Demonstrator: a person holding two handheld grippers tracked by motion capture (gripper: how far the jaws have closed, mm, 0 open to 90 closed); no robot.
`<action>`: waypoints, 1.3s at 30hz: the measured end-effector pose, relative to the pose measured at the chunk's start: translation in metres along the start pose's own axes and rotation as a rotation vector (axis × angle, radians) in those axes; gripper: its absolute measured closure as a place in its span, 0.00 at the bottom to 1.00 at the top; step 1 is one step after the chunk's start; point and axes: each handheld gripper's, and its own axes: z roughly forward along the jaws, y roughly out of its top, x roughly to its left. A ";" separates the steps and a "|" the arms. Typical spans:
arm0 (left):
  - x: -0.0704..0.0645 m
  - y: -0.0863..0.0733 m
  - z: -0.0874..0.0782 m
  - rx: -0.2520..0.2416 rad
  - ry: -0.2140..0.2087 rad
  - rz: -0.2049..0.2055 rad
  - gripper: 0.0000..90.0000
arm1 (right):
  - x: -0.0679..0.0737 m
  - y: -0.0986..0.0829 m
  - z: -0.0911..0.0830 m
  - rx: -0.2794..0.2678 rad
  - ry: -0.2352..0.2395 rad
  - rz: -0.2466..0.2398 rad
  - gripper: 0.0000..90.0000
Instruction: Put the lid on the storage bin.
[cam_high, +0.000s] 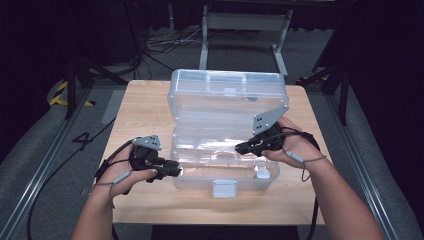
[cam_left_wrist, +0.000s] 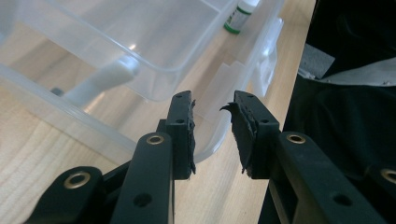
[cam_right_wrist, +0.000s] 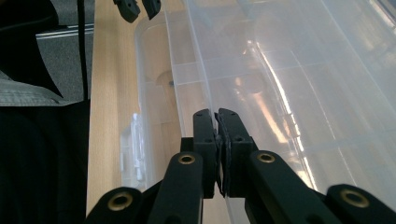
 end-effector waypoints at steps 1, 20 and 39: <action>0.001 0.001 -0.002 -0.013 0.004 0.009 0.77 | 0.000 0.000 0.000 -0.001 0.000 0.000 0.96; 0.016 0.008 -0.035 -0.123 0.006 0.006 0.94 | 0.003 -0.004 0.000 -0.016 -0.011 0.012 0.96; 0.019 0.025 -0.041 -0.290 0.054 -0.013 0.99 | 0.009 -0.008 0.001 -0.018 -0.021 0.015 0.96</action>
